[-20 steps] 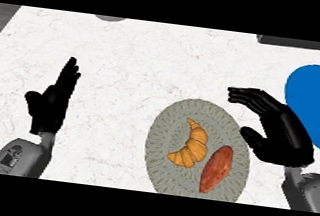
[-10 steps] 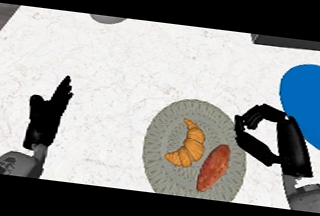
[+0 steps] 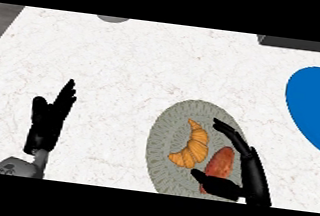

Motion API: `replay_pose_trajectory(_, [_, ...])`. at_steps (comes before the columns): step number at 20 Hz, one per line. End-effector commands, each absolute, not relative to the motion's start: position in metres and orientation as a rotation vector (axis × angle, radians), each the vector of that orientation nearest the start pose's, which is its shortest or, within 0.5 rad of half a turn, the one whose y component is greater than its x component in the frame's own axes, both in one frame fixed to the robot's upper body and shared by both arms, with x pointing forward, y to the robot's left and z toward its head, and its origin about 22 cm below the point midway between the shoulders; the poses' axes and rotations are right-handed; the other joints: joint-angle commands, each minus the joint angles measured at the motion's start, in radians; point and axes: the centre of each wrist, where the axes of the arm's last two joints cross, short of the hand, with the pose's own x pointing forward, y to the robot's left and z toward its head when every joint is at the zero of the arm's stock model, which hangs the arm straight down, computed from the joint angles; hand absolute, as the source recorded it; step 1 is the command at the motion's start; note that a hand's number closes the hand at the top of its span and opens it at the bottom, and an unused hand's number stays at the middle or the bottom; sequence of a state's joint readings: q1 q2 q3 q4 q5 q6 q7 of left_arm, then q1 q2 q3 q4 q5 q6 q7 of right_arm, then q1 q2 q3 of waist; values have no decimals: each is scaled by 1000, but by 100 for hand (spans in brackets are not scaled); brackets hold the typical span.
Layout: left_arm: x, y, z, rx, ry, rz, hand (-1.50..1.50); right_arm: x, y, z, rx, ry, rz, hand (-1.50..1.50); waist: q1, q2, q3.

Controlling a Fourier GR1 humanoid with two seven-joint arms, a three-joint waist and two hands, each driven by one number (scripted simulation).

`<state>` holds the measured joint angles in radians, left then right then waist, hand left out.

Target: Pick the croissant from the placemat and place it in the plate

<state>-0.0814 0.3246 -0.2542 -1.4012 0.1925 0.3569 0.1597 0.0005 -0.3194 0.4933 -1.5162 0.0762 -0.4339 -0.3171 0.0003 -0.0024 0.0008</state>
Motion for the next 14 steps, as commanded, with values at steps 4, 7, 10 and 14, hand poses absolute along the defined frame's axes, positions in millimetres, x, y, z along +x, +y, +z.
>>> replay_pose_trajectory(4, [249,247,-23,262,-1279,-34,0,224,-214,2,-525,-1675,780,-150,-2,-1,-5])
replay_pose_trajectory(7, [245,252,-32,270,-1302,-34,0,238,-205,32,-581,-1592,889,-150,-1,0,-5])
replay_pose_trajectory(10, [254,241,-10,221,-1269,-36,0,251,-192,58,-582,-1471,979,-150,5,0,-3])
replay_pose_trajectory(14, [250,246,-18,241,-1277,-29,0,233,-173,51,-493,-1273,1122,-150,5,1,-3])
